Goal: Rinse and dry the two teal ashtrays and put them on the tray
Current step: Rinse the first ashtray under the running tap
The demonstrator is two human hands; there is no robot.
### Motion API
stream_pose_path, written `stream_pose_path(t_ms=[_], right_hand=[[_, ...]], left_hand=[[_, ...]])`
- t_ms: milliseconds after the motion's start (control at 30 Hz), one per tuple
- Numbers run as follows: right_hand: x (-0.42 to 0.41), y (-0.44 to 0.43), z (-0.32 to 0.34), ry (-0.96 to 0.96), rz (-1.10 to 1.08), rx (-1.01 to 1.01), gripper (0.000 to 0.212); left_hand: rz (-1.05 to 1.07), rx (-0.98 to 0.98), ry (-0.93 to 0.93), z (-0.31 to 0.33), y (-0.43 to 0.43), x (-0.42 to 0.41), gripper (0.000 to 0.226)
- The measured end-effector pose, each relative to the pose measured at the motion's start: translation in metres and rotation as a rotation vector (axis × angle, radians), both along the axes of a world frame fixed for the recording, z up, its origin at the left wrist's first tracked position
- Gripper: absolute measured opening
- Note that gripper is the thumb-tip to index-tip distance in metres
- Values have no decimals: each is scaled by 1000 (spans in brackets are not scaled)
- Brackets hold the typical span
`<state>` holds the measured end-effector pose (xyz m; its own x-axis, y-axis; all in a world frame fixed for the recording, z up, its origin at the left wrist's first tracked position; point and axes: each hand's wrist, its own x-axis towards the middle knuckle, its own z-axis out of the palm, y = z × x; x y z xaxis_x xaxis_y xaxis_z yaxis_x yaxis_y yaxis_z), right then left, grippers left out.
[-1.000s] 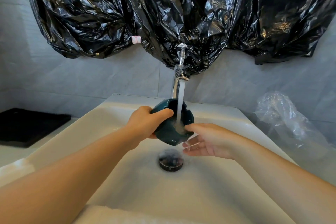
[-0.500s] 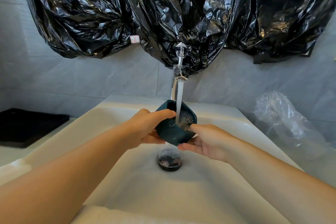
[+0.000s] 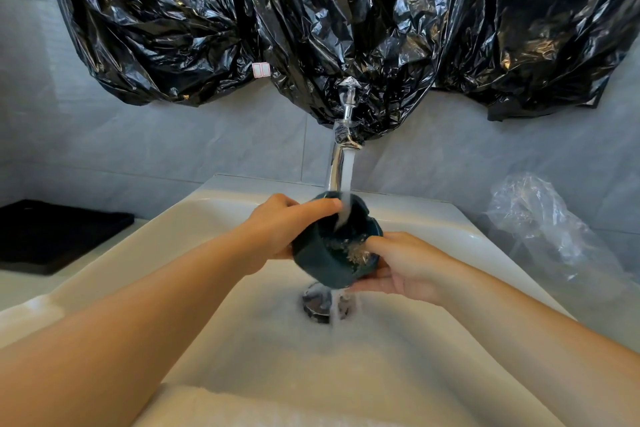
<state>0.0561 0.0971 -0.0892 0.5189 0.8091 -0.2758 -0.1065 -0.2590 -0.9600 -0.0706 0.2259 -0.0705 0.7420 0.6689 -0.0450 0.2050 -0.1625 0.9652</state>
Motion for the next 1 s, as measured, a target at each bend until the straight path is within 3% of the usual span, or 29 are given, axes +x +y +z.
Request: stream_pose_path(t_ms=[133, 267, 367, 467, 567, 633, 700, 833, 900, 1000], right_hand=[[0, 0, 4, 118, -32, 18, 27], [-1, 0, 5, 87, 29, -35, 36], [-3, 0, 9, 92, 17, 68, 26], [-6, -2, 9, 17, -2, 32, 19], [-9, 0, 9, -64, -82, -18, 11], [-7, 0, 7, -123, -142, -43, 13], [-5, 0, 7, -147, -172, -33, 17], [-3, 2, 7, -335, -225, -23, 30], [-3, 2, 7, -350, -228, -27, 29], [-3, 1, 9, -305, -188, -75, 31]], left_hand=[[24, -120, -42, -2, -3, 1, 52], [104, -52, -121, 1, -4, 0, 34], [105, -15, -82, 4, -8, -1, 30], [71, -43, 28, 4, -10, -3, 37], [126, 418, 178, -2, -3, -3, 47], [102, 572, 108, 2, -5, -5, 39], [-44, 582, 59, 5, -8, -6, 24], [-355, 661, 263, 1, -19, -8, 22], [-387, 685, 253, -3, -21, -7, 17], [-303, 550, 150, -4, -19, -4, 13]])
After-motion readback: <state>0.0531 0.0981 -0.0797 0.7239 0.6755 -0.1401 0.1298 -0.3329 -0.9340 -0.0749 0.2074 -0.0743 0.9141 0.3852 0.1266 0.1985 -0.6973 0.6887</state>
